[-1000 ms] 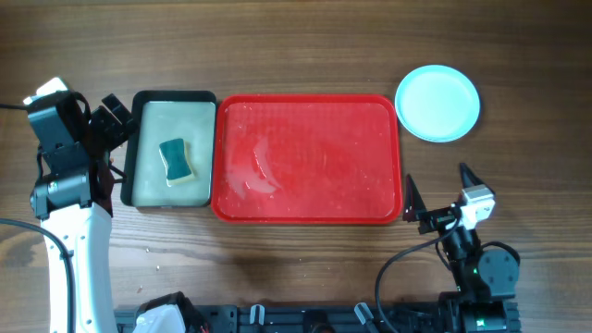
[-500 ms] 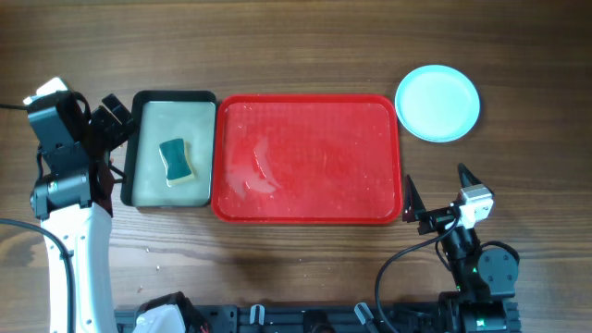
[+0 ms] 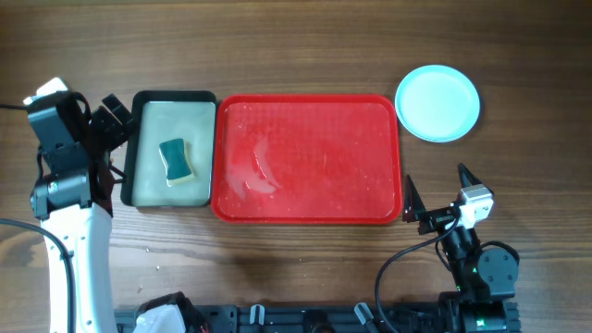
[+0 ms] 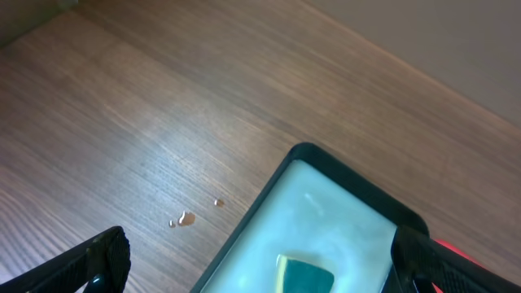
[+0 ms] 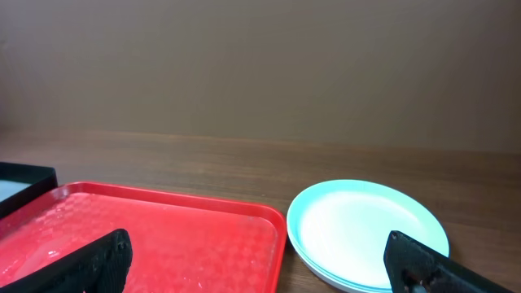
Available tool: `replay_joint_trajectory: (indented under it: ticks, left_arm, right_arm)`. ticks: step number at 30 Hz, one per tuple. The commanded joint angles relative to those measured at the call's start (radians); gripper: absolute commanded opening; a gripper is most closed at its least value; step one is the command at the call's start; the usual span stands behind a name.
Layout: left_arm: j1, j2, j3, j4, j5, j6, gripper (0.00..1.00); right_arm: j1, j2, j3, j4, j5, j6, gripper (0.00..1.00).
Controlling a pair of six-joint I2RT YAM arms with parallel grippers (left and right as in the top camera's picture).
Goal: Clean dirty plates on tray and stack at the side
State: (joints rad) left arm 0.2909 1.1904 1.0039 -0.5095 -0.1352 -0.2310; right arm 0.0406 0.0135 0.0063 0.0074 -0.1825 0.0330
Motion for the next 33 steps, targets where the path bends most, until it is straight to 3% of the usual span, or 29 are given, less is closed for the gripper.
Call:
replay_joint_trajectory:
  ticks: [1,6,13,24,33]
  left_arm:
    - [-0.078,-0.091,0.016,-0.016,-0.012,-0.013,1.0]
    - [-0.235,-0.332,0.014,-0.038,-0.013,-0.012,1.0]
    - [-0.234,-0.566,0.014,-0.116,-0.013,-0.013,1.0]
    - [-0.235,-0.957,0.008,-0.442,-0.008,-0.021,1.0]
    - [-0.303,-1.151,-0.171,-0.467,0.006,-0.066,1.0]
  right_arm:
    - [0.007,-0.01,-0.001,0.005,0.006,-0.004,1.0]
    - [0.007,-0.009,-0.001,0.006,0.006,-0.005,1.0]
    - [0.007,-0.009,-0.001,0.005,0.006,-0.005,1.0]
    - [0.007,-0.009,-0.001,0.005,0.006,-0.004,1.0]
    - [0.007,-0.009,-0.001,0.005,0.006,-0.004,1.0]
